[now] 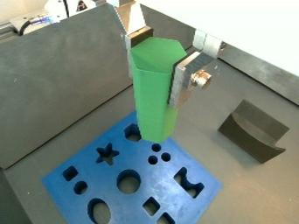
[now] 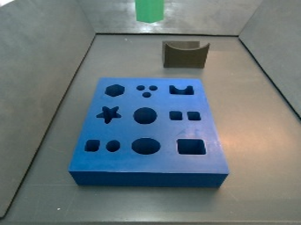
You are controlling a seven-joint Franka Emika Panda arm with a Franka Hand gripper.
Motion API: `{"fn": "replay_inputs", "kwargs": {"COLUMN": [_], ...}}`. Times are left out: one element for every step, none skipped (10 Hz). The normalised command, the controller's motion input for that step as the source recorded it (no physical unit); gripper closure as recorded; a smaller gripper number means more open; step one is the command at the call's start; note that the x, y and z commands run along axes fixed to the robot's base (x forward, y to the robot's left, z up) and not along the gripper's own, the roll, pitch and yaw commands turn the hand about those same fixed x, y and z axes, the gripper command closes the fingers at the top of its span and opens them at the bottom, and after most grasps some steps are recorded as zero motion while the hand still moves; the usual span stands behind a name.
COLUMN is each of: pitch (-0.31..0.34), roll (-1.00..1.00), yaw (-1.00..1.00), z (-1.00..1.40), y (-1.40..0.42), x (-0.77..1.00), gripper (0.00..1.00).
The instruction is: Insert the hexagon object.
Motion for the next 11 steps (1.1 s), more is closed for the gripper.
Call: {"fn": "replay_inputs", "kwargs": {"pitch": [0.0, 0.0, 0.0, 0.0, 0.0, -0.003, -0.041, -0.061, -0.076, -0.106, -0.043], "roll": [-0.01, -0.11, -0.16, -0.15, -0.1, -0.08, -0.1, -0.15, -0.15, -0.16, -0.05], "yaw": [0.0, 0.0, 0.0, -0.06, -0.09, -0.1, -0.13, -0.15, -0.13, -0.14, -0.05], "z": [0.0, -0.7, -0.87, -0.92, -1.0, -1.0, -1.0, -0.97, -0.88, -0.68, -0.26], "y": [0.0, 0.27, 0.36, 0.47, 0.55, 0.55, 0.46, 0.34, 0.0, -0.36, -0.29], "x": [0.0, -0.34, -0.39, -0.48, -0.53, -0.52, -0.5, -0.49, -0.38, -0.16, 0.0], "gripper": [1.0, 1.0, 1.0, 1.0, 1.0, 1.0, 1.0, 1.0, 1.0, 1.0, 1.0]}}
